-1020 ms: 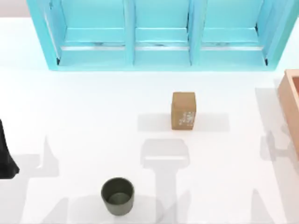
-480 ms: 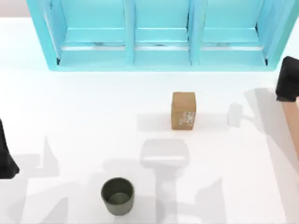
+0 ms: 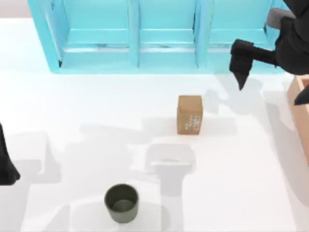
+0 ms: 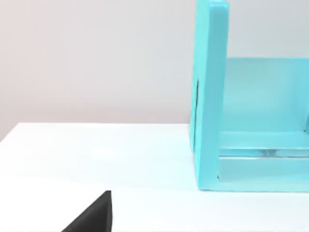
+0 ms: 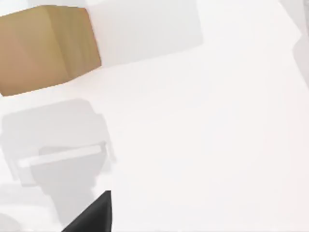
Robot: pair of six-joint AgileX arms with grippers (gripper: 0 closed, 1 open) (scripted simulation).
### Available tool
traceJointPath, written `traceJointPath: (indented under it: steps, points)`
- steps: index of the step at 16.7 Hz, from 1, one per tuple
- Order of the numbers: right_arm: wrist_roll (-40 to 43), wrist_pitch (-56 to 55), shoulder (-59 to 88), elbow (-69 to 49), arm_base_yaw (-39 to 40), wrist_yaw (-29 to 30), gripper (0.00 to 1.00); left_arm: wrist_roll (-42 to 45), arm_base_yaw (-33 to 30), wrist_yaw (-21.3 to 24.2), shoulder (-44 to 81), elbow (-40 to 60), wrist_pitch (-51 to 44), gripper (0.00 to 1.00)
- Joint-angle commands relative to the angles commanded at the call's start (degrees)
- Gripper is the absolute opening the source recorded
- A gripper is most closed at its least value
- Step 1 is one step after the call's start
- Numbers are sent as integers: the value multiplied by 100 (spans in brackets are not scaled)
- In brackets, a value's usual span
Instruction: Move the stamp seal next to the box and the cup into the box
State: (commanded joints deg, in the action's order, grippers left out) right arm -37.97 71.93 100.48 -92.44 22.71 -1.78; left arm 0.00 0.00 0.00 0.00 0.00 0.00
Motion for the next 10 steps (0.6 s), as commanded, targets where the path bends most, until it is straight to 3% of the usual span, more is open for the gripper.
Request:
traceJointPath:
  steps: [10]
  points:
    - [218, 1128, 2936, -3231, 709, 122, 100, 0, 0, 0, 0, 0, 0, 100]
